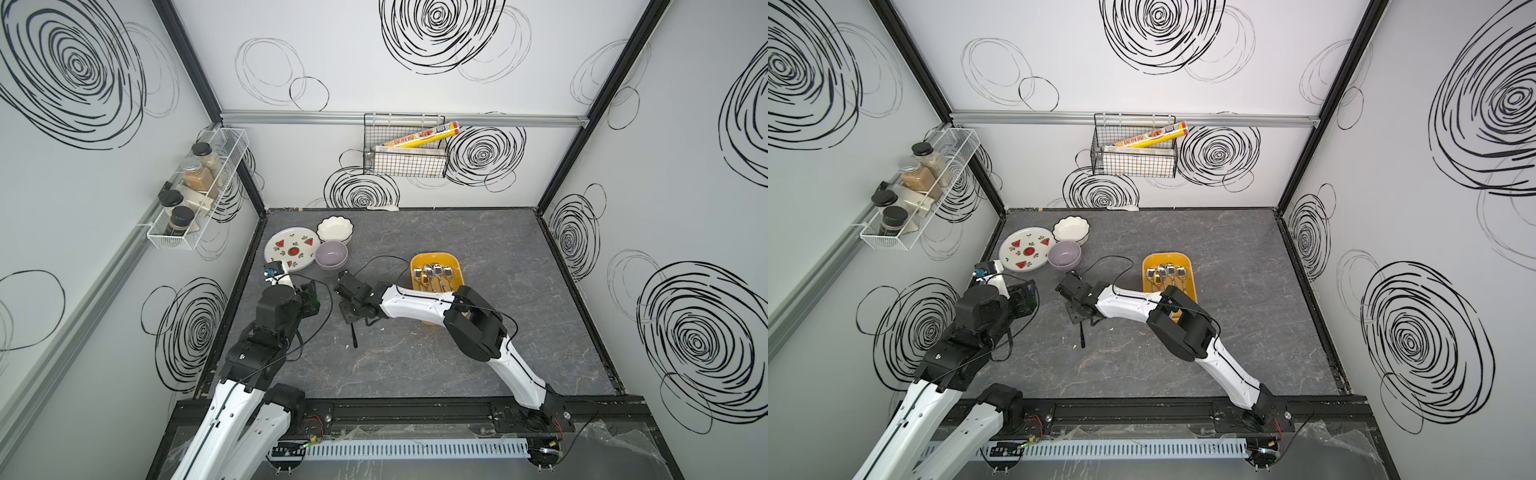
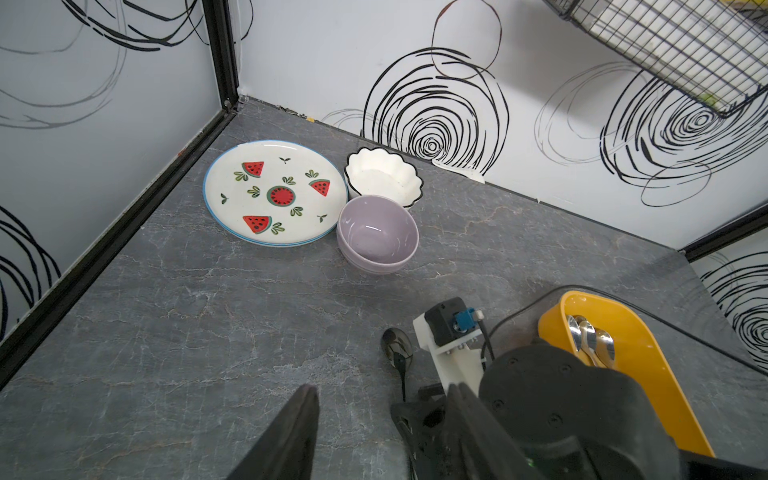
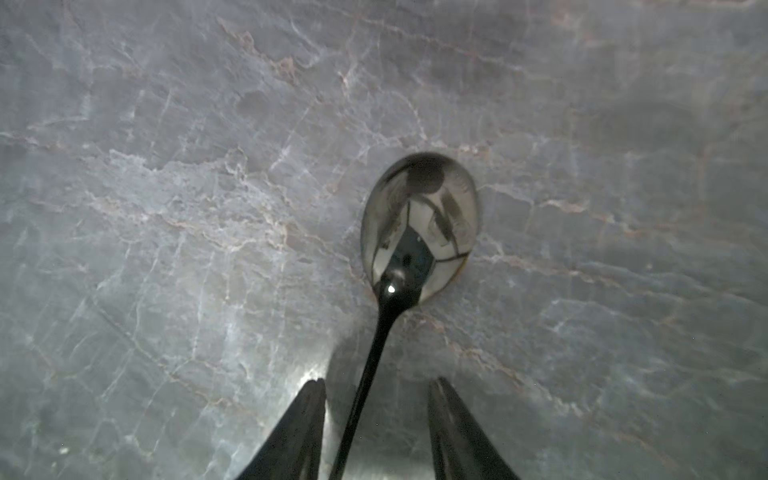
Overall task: Put the spoon into the storage box
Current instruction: Pick up the spoon from the center of the board.
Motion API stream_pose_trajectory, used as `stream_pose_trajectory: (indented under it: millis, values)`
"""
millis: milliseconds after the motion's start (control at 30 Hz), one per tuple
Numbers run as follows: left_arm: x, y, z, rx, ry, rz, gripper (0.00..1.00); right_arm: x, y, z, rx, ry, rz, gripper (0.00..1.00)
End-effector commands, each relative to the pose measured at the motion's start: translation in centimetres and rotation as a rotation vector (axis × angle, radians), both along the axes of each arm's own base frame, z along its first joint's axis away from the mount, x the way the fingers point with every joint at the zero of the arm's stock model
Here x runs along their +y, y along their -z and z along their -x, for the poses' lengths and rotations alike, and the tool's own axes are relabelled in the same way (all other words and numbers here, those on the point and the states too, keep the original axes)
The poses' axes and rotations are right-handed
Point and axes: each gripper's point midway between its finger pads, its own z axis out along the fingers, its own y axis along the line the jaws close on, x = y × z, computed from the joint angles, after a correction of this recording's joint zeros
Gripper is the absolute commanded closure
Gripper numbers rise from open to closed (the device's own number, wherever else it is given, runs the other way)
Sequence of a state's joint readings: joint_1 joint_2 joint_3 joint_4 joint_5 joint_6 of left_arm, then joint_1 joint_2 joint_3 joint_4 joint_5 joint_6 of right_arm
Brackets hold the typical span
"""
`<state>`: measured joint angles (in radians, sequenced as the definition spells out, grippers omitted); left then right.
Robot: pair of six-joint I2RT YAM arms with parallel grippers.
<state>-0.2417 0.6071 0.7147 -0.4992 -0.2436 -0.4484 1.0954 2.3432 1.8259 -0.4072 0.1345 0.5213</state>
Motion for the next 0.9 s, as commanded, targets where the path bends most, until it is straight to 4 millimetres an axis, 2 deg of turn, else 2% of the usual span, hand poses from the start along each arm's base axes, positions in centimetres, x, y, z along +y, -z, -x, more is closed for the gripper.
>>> stream_pose_trajectory:
  millis: [0, 167, 367, 500, 600, 667, 767, 867]
  values:
    - [-0.3, -0.5, -0.4, -0.029, 0.016, -0.005, 0.44, -0.9, 1.6, 0.9, 0.004, -0.012, 0.095, 0.59]
    - [-0.4, -0.6, -0.2, -0.035, 0.022, -0.004, 0.44, -2.9, 2.6, 0.0, -0.054, 0.025, 0.200, 0.68]
    - [-0.4, -0.7, -0.1, -0.038, 0.022, -0.007, 0.44, -3.1, 4.0, 0.3, -0.028, 0.013, 0.227, 0.83]
    - [-0.5, -0.6, -0.1, -0.035, 0.024, -0.009, 0.44, -2.9, 3.5, 0.3, -0.037, 0.017, 0.200, 0.93]
    - [-0.5, -0.4, -0.2, -0.028, 0.025, -0.010, 0.44, -2.5, 2.0, 0.1, -0.058, 0.021, 0.161, 0.99]
    - [-0.6, -0.4, -0.2, -0.025, 0.027, -0.011, 0.44, -2.4, 0.5, 0.0, -0.080, 0.023, 0.113, 1.00]
    - [-0.8, -0.4, -0.2, -0.025, 0.031, -0.005, 0.44, -2.0, -3.2, 0.1, -0.119, 0.018, -0.006, 1.00]
    - [-1.0, -0.8, -0.3, -0.022, 0.033, 0.011, 0.35, -2.5, -6.8, 0.6, -0.165, -0.029, -0.104, 1.00]
